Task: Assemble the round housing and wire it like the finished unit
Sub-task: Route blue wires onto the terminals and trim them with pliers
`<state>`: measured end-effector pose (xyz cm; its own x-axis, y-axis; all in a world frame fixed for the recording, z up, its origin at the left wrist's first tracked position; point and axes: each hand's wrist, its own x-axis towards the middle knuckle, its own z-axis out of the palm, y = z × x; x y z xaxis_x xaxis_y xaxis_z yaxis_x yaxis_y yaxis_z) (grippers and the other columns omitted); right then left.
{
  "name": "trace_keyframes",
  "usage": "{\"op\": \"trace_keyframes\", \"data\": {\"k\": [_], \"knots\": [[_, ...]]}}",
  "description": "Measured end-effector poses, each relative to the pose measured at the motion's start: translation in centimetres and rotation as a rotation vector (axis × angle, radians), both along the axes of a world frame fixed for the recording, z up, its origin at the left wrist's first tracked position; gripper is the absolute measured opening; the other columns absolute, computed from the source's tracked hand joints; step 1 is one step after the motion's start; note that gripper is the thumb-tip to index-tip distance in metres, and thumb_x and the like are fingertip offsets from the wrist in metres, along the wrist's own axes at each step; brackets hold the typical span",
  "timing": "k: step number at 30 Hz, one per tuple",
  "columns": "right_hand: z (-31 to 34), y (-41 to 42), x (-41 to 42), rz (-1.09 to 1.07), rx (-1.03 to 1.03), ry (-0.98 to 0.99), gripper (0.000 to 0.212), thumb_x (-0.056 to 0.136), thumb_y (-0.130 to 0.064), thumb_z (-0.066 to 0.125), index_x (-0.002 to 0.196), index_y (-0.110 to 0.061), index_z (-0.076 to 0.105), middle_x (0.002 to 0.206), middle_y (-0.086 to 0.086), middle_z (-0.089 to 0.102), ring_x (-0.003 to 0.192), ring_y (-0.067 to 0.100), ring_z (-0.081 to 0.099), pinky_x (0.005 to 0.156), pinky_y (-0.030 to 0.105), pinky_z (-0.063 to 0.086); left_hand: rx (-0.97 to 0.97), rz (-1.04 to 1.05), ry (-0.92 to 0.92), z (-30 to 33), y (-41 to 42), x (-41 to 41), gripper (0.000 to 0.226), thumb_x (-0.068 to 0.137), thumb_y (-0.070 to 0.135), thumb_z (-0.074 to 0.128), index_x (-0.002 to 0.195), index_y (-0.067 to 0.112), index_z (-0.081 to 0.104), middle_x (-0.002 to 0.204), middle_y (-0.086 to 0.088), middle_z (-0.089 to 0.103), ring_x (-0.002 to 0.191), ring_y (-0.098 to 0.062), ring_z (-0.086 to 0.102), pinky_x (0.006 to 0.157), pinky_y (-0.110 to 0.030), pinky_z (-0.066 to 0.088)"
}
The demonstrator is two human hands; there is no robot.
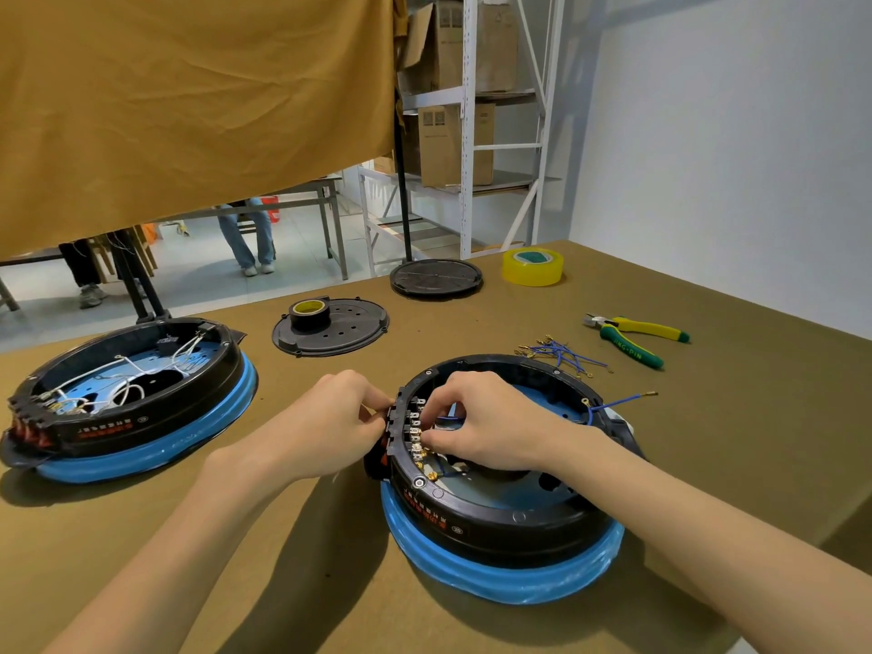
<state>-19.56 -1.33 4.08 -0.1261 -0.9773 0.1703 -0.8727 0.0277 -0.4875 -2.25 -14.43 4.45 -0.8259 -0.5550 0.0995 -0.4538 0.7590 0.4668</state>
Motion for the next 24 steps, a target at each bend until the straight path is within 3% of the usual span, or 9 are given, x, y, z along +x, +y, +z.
{"op": "trace_keyframes", "data": {"k": [2,5,10,13,19,24], "knots": [[0.03,-0.21,0.12,-0.004,-0.003,0.015,0.015,0.091,-0.038,0.073,0.102,-0.030,0.079,0.085,-0.026,0.051,0.088,0.000,0.051,0.082,0.027,0.044,-0.003,0.002,0.003,0.03,0.08,0.04,0.025,0.100,0.020,0.057,0.109,0.034,0.077,0.090,0.027,0.065,0.082,0.002,0.066,0.074,-0.024,0.062],[-0.01,-0.38,0.06,-0.012,0.003,0.024,0.011,0.091,-0.035,0.073,0.098,-0.030,0.079,0.083,-0.026,0.051,0.087,0.000,0.051,0.084,0.031,0.048,-0.020,0.005,0.005,-0.03,0.13,-0.08,0.025,0.100,0.021,0.058,0.109,0.034,0.077,0.088,0.030,0.062,0.080,0.009,0.063,0.070,-0.014,0.057],[0.07,-0.35,-0.39,0.005,0.006,-0.012,0.009,0.091,-0.029,0.074,0.097,-0.027,0.080,0.083,-0.024,0.056,0.082,-0.010,0.051,0.068,0.009,0.035,-0.015,0.001,-0.007,0.29,0.40,0.02,0.028,0.100,0.018,0.056,0.114,0.031,0.077,0.092,0.028,0.062,0.085,0.005,0.063,0.076,-0.021,0.059],[0.22,-0.37,-0.51,0.014,0.013,-0.025,0.009,0.092,-0.023,0.072,0.097,-0.025,0.080,0.084,-0.024,0.058,0.083,-0.009,0.053,0.067,0.006,0.036,-0.008,0.003,-0.014,0.32,0.41,-0.01,0.028,0.101,0.018,0.056,0.115,0.030,0.076,0.097,0.020,0.066,0.088,0.003,0.063,0.080,-0.025,0.060],[0.25,-0.47,-0.63,0.015,0.030,-0.049,0.008,0.093,-0.021,0.071,0.096,-0.025,0.078,0.085,-0.023,0.058,0.083,-0.006,0.054,0.069,0.009,0.037,-0.010,0.004,-0.026,0.22,0.23,-0.05,0.028,0.101,0.019,0.056,0.116,0.031,0.076,0.092,0.031,0.060,0.085,0.008,0.061,0.070,-0.011,0.053],[0.16,-0.48,-0.64,0.016,0.023,-0.054,0.008,0.094,-0.021,0.072,0.096,-0.024,0.078,0.085,-0.023,0.059,0.082,-0.007,0.055,0.069,0.008,0.037,-0.006,0.010,-0.039,0.47,0.49,0.05,0.026,0.100,0.019,0.056,0.109,0.032,0.077,0.095,0.024,0.067,0.086,0.001,0.065,0.079,-0.027,0.062]]}}
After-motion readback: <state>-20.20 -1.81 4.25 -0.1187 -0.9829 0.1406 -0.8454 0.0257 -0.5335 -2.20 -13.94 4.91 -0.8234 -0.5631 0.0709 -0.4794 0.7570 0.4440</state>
